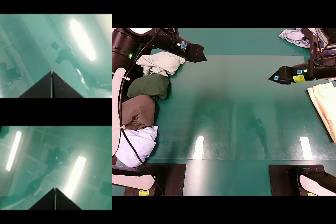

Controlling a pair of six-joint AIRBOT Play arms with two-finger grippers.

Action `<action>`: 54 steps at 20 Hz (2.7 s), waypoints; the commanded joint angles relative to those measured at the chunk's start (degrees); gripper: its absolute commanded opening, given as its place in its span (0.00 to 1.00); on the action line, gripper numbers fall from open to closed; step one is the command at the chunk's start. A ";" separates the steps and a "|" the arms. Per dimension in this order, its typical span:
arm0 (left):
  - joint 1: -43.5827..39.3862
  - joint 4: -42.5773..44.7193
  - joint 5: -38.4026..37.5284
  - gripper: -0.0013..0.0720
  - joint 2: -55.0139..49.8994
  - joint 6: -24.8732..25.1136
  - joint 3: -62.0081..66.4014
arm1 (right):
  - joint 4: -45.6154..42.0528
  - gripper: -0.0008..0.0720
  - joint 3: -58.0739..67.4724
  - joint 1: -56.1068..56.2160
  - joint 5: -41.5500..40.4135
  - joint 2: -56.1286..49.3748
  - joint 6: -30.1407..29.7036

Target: Fold the shirts.

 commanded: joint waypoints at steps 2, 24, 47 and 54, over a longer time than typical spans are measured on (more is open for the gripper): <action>-0.04 0.02 0.00 0.06 0.04 0.02 0.00 | 0.07 0.04 0.07 0.20 0.04 0.00 -0.07; 8.33 34.36 14.67 0.93 -6.29 -12.07 -0.02 | 0.11 0.04 0.07 0.20 0.07 0.00 -0.04; 24.55 29.07 20.04 0.05 -26.14 -14.95 4.85 | 0.52 0.04 0.07 0.20 -0.24 0.00 0.00; 20.15 20.31 22.56 0.05 -6.71 -9.86 13.33 | 0.35 0.04 10.32 -2.78 -5.57 0.07 -0.04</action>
